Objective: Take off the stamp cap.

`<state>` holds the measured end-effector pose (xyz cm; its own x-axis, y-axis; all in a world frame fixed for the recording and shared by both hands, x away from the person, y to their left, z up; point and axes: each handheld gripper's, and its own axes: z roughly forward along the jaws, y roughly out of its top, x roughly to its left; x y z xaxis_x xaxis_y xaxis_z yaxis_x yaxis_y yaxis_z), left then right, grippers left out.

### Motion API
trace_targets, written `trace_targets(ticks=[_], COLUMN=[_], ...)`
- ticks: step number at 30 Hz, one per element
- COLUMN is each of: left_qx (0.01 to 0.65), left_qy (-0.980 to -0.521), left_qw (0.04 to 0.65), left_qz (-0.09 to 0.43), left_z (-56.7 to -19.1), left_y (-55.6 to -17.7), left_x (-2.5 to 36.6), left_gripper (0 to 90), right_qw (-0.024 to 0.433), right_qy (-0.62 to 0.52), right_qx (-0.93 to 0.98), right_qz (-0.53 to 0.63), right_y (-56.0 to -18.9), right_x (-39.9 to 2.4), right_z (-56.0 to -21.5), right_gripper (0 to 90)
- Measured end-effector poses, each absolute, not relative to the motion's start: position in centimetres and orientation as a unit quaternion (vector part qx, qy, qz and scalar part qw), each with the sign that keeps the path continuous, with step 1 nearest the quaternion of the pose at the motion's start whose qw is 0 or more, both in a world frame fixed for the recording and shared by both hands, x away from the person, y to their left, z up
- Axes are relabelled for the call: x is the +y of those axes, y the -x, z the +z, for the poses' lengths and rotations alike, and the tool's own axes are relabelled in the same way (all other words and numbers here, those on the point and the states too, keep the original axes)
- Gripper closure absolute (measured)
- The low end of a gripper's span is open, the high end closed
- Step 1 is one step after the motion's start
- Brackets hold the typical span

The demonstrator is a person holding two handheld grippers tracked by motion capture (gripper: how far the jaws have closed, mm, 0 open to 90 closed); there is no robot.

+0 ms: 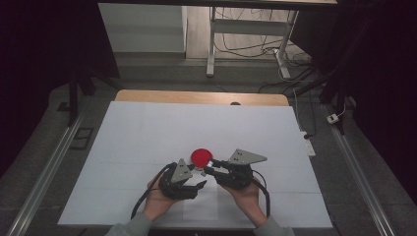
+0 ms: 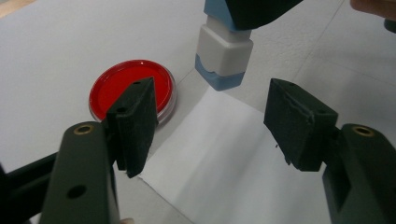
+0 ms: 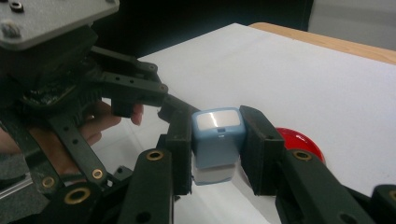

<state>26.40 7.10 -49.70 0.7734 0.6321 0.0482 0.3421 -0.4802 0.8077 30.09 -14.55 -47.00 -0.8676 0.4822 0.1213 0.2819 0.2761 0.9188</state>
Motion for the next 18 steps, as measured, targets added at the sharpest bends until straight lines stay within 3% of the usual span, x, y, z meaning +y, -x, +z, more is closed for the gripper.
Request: trace_targets(ticks=[18], left_qx=[0.293], left_qy=[-0.840], left_qw=[0.412], left_qz=[0.196], left_z=[-50.2], left_y=[-26.7], left_x=[6.0], left_gripper=[47.4], right_qw=[0.095], right_qy=[-0.261], right_qx=[0.783], right_qz=[0.556], right_y=[-30.1], right_x=[-14.4], right_z=[-47.5], right_gripper=[65.9])
